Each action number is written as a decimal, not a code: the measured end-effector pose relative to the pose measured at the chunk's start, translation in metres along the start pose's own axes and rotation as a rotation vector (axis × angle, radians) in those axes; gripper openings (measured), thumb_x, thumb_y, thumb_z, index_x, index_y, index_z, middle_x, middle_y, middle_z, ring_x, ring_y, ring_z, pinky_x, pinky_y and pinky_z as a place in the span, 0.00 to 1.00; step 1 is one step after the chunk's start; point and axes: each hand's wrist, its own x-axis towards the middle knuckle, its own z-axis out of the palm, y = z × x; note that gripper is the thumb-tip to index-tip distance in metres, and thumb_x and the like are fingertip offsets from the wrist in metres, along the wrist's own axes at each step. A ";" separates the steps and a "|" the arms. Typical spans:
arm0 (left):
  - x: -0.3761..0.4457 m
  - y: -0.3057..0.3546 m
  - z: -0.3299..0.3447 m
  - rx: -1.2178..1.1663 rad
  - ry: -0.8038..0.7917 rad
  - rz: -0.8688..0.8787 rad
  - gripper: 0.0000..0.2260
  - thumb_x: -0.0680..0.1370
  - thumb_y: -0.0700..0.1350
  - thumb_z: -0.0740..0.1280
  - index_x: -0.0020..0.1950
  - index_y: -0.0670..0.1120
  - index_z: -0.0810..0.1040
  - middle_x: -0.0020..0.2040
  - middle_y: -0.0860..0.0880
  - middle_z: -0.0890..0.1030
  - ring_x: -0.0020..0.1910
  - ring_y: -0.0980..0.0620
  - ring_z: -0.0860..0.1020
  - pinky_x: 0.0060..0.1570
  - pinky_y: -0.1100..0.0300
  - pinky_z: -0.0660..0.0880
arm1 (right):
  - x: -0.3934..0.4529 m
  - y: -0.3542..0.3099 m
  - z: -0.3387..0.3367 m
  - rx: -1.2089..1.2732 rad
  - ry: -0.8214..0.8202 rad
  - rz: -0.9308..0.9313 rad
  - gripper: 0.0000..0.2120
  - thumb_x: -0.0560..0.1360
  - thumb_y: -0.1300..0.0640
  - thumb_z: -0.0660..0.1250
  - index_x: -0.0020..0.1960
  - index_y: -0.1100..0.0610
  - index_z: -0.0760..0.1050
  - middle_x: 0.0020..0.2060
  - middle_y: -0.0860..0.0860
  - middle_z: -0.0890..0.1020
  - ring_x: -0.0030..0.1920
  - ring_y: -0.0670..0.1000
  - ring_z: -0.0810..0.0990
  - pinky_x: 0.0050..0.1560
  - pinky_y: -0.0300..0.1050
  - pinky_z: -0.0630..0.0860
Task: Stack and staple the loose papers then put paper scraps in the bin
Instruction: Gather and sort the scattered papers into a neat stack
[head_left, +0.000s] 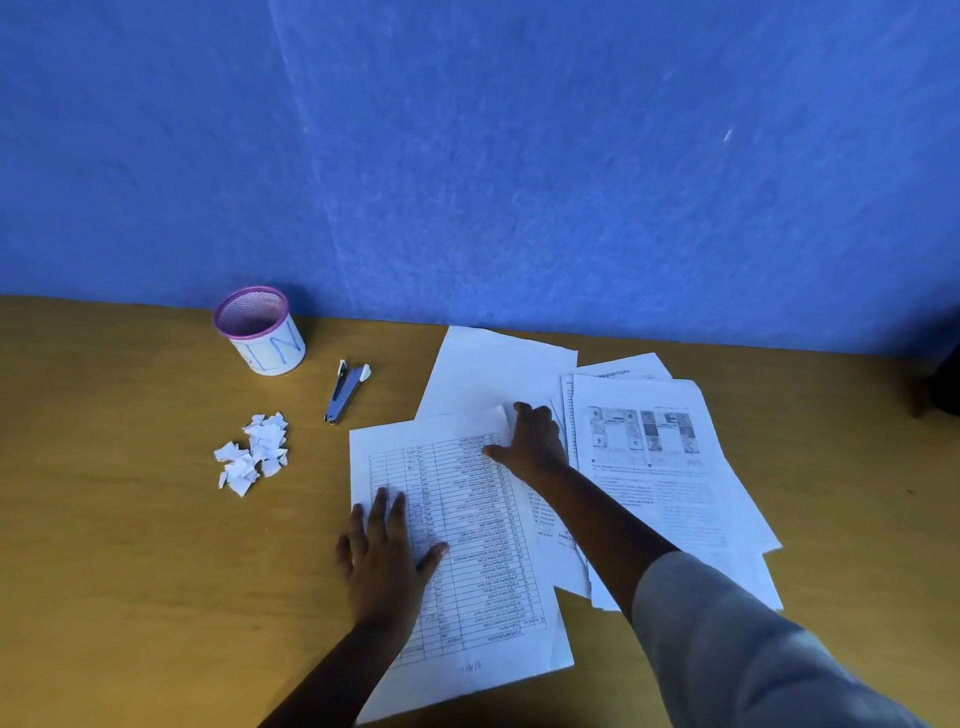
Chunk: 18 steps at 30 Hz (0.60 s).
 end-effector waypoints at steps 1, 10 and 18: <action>0.000 0.000 0.000 0.002 0.001 0.001 0.40 0.70 0.71 0.37 0.65 0.46 0.69 0.66 0.43 0.75 0.64 0.37 0.72 0.56 0.39 0.71 | 0.001 0.001 -0.001 -0.051 -0.012 -0.011 0.34 0.69 0.44 0.71 0.68 0.58 0.64 0.65 0.59 0.68 0.67 0.59 0.67 0.62 0.54 0.71; -0.001 -0.003 0.001 -0.013 -0.008 -0.007 0.41 0.70 0.72 0.38 0.65 0.46 0.69 0.66 0.43 0.74 0.65 0.37 0.71 0.57 0.39 0.70 | 0.016 0.005 -0.006 0.035 -0.249 -0.012 0.20 0.73 0.44 0.67 0.51 0.61 0.78 0.49 0.58 0.83 0.56 0.59 0.79 0.52 0.46 0.73; 0.004 0.002 -0.008 -0.058 0.126 0.077 0.36 0.67 0.54 0.73 0.69 0.41 0.65 0.70 0.40 0.69 0.67 0.37 0.69 0.62 0.41 0.67 | -0.002 0.033 -0.038 0.119 0.127 0.058 0.13 0.79 0.52 0.58 0.56 0.61 0.72 0.58 0.61 0.78 0.59 0.61 0.76 0.53 0.49 0.72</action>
